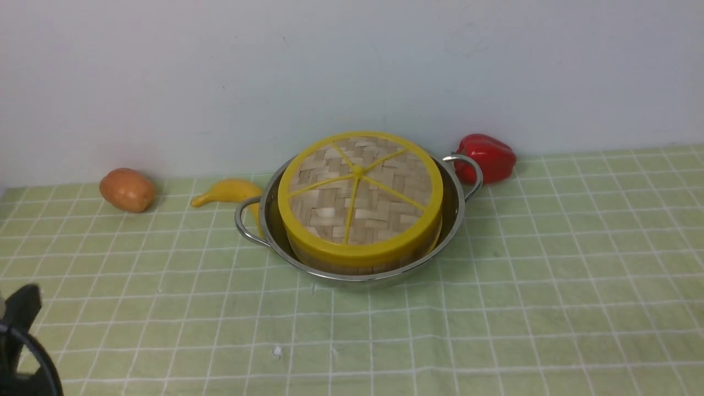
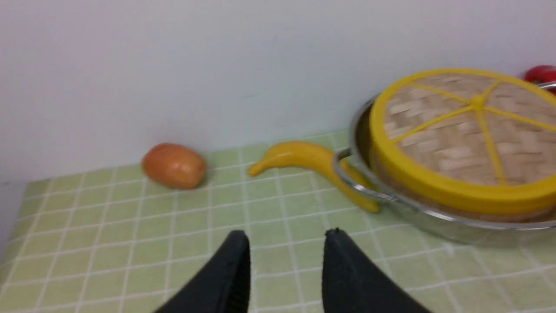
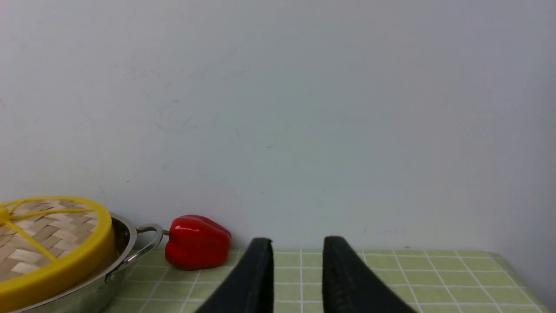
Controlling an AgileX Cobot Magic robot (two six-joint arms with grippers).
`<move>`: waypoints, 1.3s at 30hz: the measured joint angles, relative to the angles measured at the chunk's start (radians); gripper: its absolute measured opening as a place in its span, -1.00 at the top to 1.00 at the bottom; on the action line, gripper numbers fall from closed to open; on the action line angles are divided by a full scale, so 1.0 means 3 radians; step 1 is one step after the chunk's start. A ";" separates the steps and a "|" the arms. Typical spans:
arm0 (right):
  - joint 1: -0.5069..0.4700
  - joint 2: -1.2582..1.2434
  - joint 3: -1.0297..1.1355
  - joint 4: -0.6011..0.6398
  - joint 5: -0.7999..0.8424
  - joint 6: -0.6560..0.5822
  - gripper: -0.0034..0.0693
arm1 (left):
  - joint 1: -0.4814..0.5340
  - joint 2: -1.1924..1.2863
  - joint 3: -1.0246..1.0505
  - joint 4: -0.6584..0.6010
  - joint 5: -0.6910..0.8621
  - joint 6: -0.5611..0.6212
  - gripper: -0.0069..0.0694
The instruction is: Place the steamer in the pot on the green tablecloth, and put the lid on the steamer.
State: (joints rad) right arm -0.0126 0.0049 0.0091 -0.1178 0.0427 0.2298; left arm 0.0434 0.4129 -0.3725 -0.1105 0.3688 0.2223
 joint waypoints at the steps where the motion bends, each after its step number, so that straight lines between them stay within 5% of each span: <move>1: 0.0000 0.0000 0.0000 0.0000 0.0000 0.0000 0.34 | 0.0167 -0.0238 0.0314 0.0024 -0.0098 0.0006 0.21; 8: 0.0000 0.0000 0.0000 -0.0003 -0.0004 0.0000 0.28 | 0.0301 -0.1236 0.1247 0.0054 -0.0410 -0.0019 0.19; 39: 0.0000 0.0003 0.0000 -0.0003 -0.0009 0.0000 0.25 | 0.0301 -0.1378 0.1265 0.0053 -0.0324 -0.0042 0.18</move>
